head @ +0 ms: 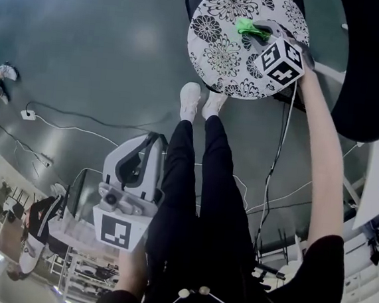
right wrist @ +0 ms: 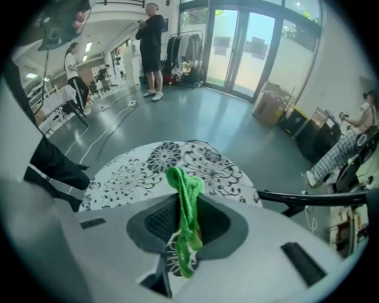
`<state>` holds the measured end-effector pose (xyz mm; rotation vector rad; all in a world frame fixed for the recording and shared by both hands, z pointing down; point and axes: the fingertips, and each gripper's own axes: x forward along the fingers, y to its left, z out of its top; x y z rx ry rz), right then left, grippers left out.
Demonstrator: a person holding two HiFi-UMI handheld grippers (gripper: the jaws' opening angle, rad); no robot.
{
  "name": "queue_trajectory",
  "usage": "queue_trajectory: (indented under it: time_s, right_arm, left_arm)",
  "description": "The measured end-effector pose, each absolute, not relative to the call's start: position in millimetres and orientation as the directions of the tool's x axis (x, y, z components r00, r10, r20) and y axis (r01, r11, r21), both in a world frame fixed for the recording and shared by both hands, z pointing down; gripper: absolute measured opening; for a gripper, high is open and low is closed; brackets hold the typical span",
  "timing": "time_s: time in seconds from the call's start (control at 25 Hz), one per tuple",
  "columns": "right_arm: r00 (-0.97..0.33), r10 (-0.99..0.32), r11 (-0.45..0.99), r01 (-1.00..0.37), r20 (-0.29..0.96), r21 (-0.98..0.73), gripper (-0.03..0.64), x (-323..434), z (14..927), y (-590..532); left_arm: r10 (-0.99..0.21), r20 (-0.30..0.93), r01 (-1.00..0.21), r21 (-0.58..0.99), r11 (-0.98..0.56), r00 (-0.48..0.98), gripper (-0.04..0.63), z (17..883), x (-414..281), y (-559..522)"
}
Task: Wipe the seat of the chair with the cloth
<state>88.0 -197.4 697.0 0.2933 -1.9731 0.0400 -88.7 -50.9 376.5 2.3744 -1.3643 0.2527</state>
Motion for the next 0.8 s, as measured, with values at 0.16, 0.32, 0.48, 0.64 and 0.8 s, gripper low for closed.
queue_trajectory:
  time_s: [0.16, 0.32, 0.48, 0.64, 0.8]
  right_arm:
    - [-0.328, -0.289, 0.940, -0.276, 0.899, 0.201, 0.084, 111, 697, -250]
    - [-0.304, -0.306, 0.932, -0.289, 0.902, 0.218, 0.084, 123, 700, -274]
    - [-0.291, -0.274, 0.947, -0.245, 0.917, 0.205, 0.084, 123, 707, -272]
    - [-0.303, -0.219, 0.956, -0.258, 0.927, 0.141, 0.084, 121, 717, -250]
    - [-0.319, -0.186, 0.963, -0.246, 0.929, 0.108, 0.084, 117, 721, -223]
  left_arm:
    - [-0.784, 0.348, -0.857, 0.240, -0.456, 0.514, 0.005, 377, -86, -55]
    - [-0.779, 0.359, -0.858, 0.236, -0.457, 0.514, 0.005, 380, -86, -58]
    - [-0.776, 0.364, -0.857, 0.239, -0.456, 0.515, 0.005, 382, -85, -61]
    - [-0.769, 0.360, -0.849, 0.235, -0.472, 0.528, 0.005, 380, -80, -66]
    - [-0.765, 0.364, -0.847, 0.238, -0.475, 0.532, 0.005, 383, -79, -68]
